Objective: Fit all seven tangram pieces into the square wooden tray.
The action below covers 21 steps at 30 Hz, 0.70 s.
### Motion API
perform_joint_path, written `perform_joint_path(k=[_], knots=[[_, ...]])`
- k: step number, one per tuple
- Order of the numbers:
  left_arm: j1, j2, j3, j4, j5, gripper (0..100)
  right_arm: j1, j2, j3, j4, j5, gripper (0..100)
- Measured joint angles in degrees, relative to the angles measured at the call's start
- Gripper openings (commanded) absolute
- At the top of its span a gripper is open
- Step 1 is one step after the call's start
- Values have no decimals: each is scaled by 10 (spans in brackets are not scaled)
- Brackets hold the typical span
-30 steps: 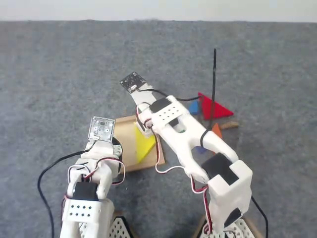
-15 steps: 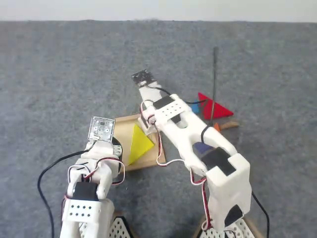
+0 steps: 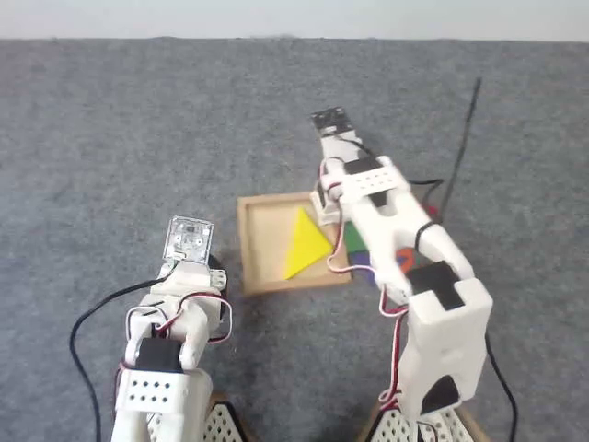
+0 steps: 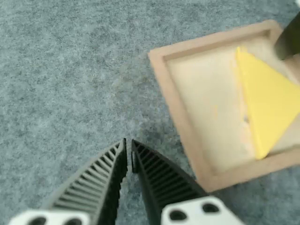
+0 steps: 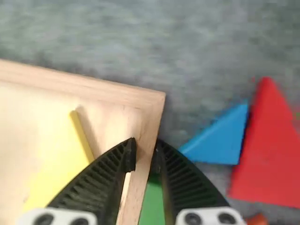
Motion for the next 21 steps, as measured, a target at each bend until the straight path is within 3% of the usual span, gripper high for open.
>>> perform_joint_path(k=[4, 9, 21], knots=[[0, 0, 0, 0, 0, 15, 28, 0, 0, 0, 24, 72], [0, 0, 0, 0, 0, 15, 22, -1, -11, 25, 67, 198], [0, 0, 0, 0, 0, 15, -55, -154, -14, 181, 65, 185]])
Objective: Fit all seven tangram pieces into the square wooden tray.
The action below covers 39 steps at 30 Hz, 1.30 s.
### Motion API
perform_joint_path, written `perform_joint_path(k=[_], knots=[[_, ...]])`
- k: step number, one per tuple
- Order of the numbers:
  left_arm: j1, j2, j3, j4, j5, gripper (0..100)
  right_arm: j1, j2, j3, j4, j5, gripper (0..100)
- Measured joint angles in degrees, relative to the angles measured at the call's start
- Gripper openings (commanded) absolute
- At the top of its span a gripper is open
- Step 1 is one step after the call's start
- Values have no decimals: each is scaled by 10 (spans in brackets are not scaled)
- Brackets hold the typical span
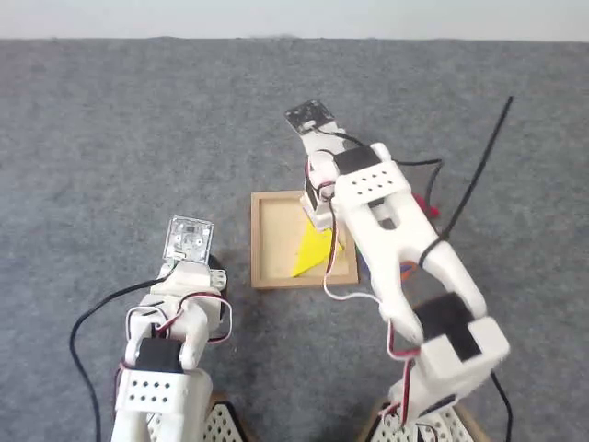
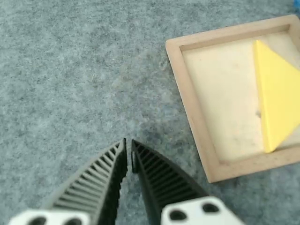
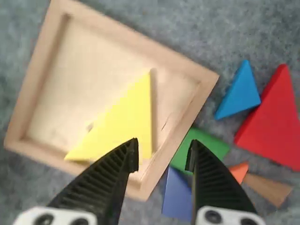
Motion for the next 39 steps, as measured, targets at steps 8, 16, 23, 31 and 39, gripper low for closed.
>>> perform_joint_path(k=[8, 16, 23, 31, 39], knots=[[0, 0, 0, 0, 0, 15, -56, -30, 130, -11, 56, 184], [0, 0, 0, 0, 0, 15, -30, -30, 155, -47, 62, 186], [0, 0, 0, 0, 0, 15, -25, -21, 153, -75, 96, 187], [0, 0, 0, 0, 0, 15, -24, 78, 67, -74, 115, 187], [0, 0, 0, 0, 0, 15, -68, 125, -8, -55, 120, 187]])
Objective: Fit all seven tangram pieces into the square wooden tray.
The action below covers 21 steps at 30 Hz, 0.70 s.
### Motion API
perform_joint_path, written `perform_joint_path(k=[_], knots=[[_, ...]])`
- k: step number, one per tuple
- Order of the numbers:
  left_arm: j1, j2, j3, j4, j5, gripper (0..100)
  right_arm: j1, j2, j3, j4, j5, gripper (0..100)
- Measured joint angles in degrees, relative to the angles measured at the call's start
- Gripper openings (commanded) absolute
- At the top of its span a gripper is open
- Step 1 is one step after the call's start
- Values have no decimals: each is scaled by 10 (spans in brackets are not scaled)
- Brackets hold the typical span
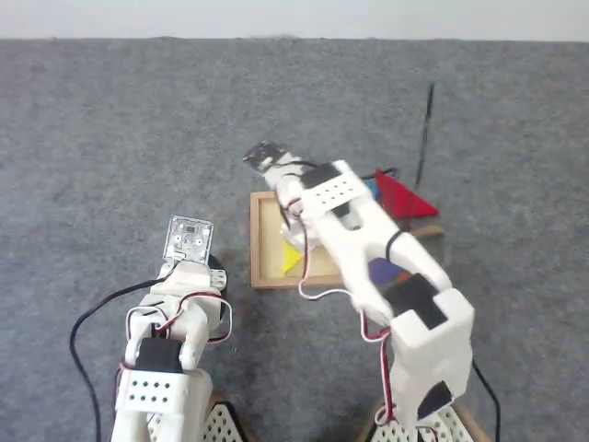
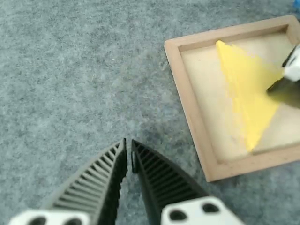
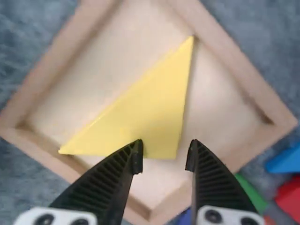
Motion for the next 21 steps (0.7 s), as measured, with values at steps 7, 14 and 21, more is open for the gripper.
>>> perform_joint_path(k=[7, 14, 21], knots=[[0, 0, 0, 0, 0, 15, -55, 45, -59, 13, 0, 187], [0, 0, 0, 0, 0, 15, -66, 71, -96, 14, 0, 188], [0, 0, 0, 0, 0, 15, -70, 81, -114, 30, 0, 188]])
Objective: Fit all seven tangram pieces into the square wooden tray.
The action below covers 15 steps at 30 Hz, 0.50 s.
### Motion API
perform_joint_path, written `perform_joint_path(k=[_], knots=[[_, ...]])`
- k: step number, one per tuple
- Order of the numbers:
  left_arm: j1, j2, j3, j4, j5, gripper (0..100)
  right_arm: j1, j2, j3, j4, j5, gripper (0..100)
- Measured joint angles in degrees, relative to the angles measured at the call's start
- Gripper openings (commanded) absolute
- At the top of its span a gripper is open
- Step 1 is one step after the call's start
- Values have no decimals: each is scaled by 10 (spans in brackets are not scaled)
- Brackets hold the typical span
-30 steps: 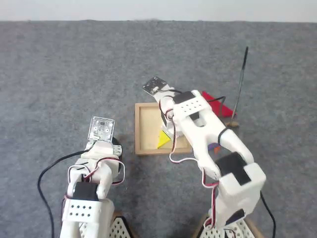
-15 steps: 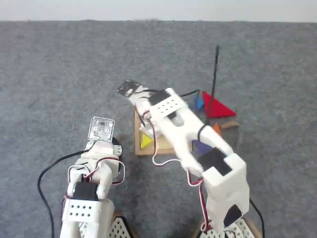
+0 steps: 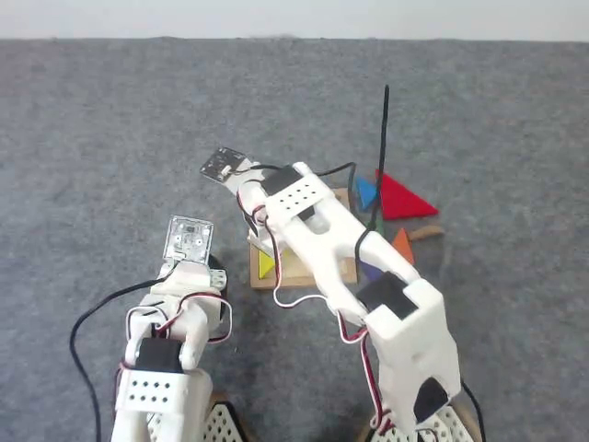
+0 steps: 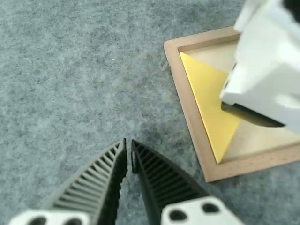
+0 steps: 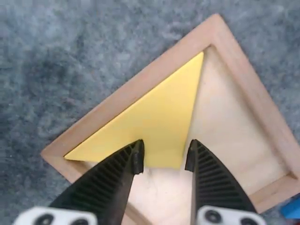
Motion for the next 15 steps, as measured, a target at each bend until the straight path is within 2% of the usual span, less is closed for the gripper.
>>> perform_joint_path(k=[5, 9, 15], knots=[[0, 0, 0, 0, 0, 15, 5, -53, 4, 54, -1, 188], [0, 0, 0, 0, 0, 15, 41, -168, 18, 98, -1, 203], [0, 0, 0, 0, 0, 15, 178, -256, 76, 102, 2, 411]])
